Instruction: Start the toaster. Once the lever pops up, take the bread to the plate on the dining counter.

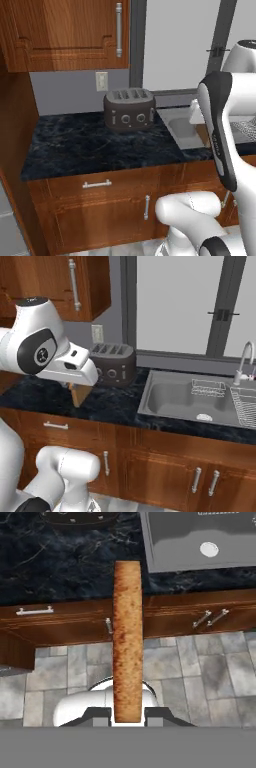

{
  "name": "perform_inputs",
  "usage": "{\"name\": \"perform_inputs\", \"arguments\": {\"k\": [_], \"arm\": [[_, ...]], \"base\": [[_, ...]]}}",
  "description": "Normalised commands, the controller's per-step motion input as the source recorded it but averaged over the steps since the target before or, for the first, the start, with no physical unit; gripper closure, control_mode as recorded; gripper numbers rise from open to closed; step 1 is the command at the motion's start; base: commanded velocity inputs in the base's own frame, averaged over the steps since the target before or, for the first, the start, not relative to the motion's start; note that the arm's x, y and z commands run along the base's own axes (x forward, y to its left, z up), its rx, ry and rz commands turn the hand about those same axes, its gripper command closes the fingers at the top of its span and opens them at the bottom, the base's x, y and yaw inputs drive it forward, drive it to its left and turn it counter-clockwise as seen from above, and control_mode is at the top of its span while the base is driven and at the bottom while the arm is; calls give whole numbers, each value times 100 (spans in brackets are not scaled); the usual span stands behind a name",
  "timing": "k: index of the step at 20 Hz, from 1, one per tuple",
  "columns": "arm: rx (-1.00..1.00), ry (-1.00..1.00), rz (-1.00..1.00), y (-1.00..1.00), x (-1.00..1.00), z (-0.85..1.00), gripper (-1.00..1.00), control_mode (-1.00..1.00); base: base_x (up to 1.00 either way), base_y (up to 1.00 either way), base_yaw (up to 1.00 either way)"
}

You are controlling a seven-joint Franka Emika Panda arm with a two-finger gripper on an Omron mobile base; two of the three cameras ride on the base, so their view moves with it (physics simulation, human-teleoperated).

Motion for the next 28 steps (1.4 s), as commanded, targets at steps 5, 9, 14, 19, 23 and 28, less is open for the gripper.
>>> {"name": "perform_inputs", "arguments": {"k": [5, 9, 14, 19, 23, 28], "arm": [[0, 0, 0, 0, 0, 0, 100, 100], [0, 0, 0, 0, 0, 0, 100, 100], [0, 0, 0, 0, 0, 0, 100, 100], [0, 0, 0, 0, 0, 0, 100, 100], [0, 0, 0, 0, 0, 0, 100, 100], [0, 0, 0, 0, 0, 0, 100, 100]], "base": [[-100, -8, 43], [-88, 0, 63], [-72, 0, 77], [-47, 0, 87], [-16, 0, 94], [0, 0, 100]]}}
